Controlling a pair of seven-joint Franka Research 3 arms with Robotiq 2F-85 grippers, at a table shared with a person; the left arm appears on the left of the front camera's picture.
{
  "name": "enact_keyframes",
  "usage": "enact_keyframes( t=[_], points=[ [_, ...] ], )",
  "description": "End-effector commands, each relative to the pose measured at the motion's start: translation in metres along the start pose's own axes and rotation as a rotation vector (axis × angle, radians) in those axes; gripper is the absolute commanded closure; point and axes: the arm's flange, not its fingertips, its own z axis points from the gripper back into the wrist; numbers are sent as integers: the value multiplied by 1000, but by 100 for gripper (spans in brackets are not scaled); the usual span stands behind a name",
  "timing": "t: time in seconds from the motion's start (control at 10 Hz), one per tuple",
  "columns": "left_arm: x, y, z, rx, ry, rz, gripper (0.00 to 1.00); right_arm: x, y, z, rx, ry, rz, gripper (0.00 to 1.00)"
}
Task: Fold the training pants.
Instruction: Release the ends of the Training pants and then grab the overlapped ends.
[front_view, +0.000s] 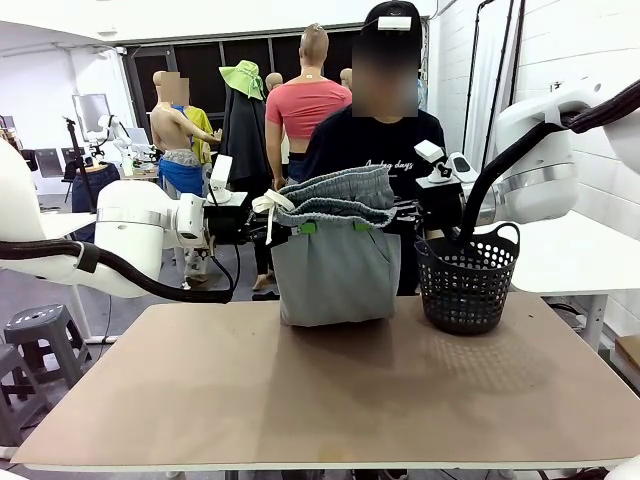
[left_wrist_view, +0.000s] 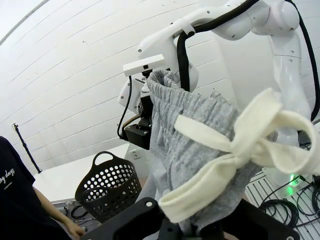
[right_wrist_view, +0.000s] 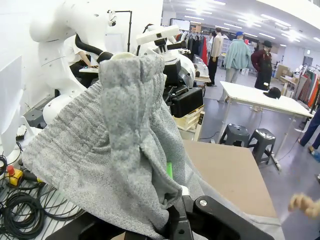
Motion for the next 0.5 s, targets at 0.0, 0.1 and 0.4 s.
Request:
enact_keyframes(
  t=[0.0,0.1,0.4],
  points=[
    [4,-2,-1,3,-11,-17,100,1,3,0,1,-21,11,100],
    [4,-2,-1,3,-11,-17,100,1,3,0,1,-21,11,100],
    [4,-2,-1,3,-11,-17,100,1,3,0,1,-21,11,100]
  ],
)
